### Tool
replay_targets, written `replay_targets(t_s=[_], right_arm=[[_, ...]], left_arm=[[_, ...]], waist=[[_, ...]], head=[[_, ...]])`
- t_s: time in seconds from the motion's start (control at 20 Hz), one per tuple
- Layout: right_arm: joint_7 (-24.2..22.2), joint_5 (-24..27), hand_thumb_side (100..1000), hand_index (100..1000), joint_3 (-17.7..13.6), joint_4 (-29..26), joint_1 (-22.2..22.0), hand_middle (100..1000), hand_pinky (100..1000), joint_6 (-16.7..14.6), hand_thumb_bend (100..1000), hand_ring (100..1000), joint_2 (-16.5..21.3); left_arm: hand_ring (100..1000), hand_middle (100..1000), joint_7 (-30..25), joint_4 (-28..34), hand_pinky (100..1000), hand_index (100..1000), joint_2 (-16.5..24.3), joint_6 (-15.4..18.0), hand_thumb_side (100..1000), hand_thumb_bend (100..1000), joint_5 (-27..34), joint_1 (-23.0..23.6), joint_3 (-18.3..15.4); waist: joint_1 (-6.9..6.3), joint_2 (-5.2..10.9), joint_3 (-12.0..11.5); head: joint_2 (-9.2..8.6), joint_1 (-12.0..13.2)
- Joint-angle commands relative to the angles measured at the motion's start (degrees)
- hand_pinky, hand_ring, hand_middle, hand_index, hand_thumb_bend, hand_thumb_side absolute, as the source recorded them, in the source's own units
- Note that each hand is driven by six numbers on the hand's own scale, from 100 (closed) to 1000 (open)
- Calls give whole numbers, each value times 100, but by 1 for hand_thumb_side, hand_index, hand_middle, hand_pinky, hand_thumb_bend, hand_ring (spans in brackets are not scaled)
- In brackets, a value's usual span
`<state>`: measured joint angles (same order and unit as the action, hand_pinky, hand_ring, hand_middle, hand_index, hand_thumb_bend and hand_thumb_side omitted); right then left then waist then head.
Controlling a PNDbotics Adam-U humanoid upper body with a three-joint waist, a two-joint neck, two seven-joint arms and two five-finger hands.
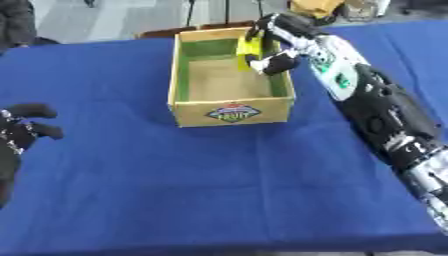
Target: Pick up objects on the table and place them in the box.
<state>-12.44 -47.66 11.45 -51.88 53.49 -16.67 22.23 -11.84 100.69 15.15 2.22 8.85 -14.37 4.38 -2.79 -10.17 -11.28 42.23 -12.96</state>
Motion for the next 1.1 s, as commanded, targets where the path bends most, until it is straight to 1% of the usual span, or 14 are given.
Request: replay_targets(t_s=[0.05, 0.25, 0.3, 0.35, 0.4, 0.65, 0.7, 0.9, 1.1], right_arm=[[-9, -262, 335, 766, 34, 58, 119, 469, 754, -207, 100, 635, -68], [-52, -401, 345, 770, 82, 119, 84, 477, 756, -342, 100, 641, -140], [-66, -410, 424, 802, 91, 127, 77, 526, 763, -368, 100, 668, -149], [-96, -409, 482, 840, 104, 134, 69, 570, 769, -406, 188, 690, -156], [-135, -399, 519, 854, 116, 134, 62, 599, 773, -448, 247, 704, -159], [-247, -355, 519, 854, 121, 107, 52, 599, 773, -524, 247, 704, -150], [-260, -341, 594, 899, 135, 80, 51, 708, 786, -541, 348, 745, -145], [-279, -108, 608, 905, 153, -237, 45, 712, 787, -571, 327, 748, -53], [-147, 228, 589, 906, 108, -700, 100, 708, 786, -448, 310, 748, 67]], left_arm=[[553, 652, -24, 68, 746, 750, 46, 3, 948, 720, 25, -70, -13], [553, 651, -25, 68, 746, 750, 40, 2, 948, 721, 24, -72, -15], [552, 651, -24, 67, 745, 749, 40, 2, 948, 722, 23, -70, -16], [552, 651, -23, 66, 746, 749, 41, 1, 948, 722, 22, -69, -17], [552, 651, -22, 65, 745, 749, 41, 1, 947, 722, 21, -68, -18], [552, 651, -19, 63, 745, 749, 40, 0, 947, 722, 20, -68, -20], [551, 650, -17, 63, 745, 749, 40, 0, 946, 725, 20, -68, -22], [551, 650, -1, 63, 745, 749, 45, 1, 946, 725, 15, -65, -38], [551, 650, 6, 61, 745, 748, 54, 0, 946, 726, 9, -61, -45]], waist=[[-6, 96, -8], [-1, 99, -10], [2, 100, -10], [6, 101, -10], [10, 102, -9], [17, 103, -7], [23, 103, -5], [43, 103, 14], [62, 105, 47]], head=[[-14, -19], [-15, -18], [-17, -20], [-18, -20], [-17, -17], [-15, -9], [-15, -2], [-18, 34], [-20, 53]])
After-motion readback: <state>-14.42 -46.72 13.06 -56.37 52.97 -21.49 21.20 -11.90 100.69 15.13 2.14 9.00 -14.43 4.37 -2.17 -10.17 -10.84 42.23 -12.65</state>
